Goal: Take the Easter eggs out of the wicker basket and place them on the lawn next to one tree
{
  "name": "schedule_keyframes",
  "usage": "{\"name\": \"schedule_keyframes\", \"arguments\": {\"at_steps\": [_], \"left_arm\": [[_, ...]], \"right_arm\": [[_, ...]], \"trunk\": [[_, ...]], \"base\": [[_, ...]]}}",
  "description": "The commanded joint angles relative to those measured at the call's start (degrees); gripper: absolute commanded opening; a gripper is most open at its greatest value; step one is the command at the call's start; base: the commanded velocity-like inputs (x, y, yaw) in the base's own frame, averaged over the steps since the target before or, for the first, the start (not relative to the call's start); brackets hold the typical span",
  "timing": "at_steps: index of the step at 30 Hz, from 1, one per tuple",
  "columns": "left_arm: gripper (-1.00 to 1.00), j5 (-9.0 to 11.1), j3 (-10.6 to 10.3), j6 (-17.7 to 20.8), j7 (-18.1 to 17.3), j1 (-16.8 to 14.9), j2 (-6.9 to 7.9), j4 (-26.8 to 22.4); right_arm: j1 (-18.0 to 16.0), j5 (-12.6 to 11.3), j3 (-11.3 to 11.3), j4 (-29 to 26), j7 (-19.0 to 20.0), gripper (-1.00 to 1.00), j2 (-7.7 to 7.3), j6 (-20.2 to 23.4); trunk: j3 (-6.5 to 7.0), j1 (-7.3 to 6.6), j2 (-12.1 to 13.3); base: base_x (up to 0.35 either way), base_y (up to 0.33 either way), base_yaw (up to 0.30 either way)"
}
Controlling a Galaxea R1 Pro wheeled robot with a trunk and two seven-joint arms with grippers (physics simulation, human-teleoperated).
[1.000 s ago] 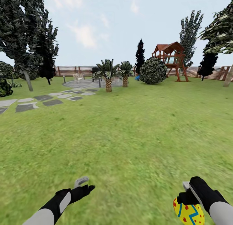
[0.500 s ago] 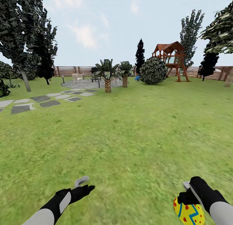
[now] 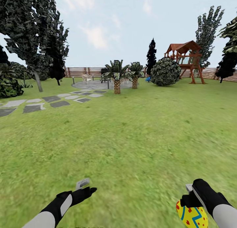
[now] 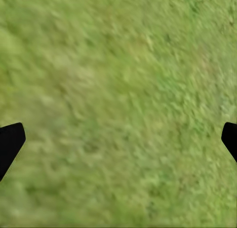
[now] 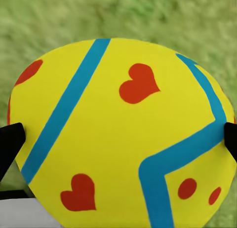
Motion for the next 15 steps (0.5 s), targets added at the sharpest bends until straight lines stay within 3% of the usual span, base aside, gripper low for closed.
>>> {"name": "schedule_keyframes", "arguments": {"at_steps": [1,15], "left_arm": [[1.00,0.58,0.20,0.58,-0.09,-0.04,0.00,-0.05],[1.00,0.51,0.20,0.60,-0.09,-0.04,0.02,-0.05]], "right_arm": [[-0.01,0.55,0.01,-0.11,0.58,-1.00,-0.01,0.21],[-0.02,0.58,0.01,-0.12,0.79,-1.00,0.02,0.21]], "trunk": [[-0.06,0.00,-0.03],[-0.06,0.00,-0.03]], "base": [[0.000,0.000,0.280],[0.000,0.000,0.283]]}}
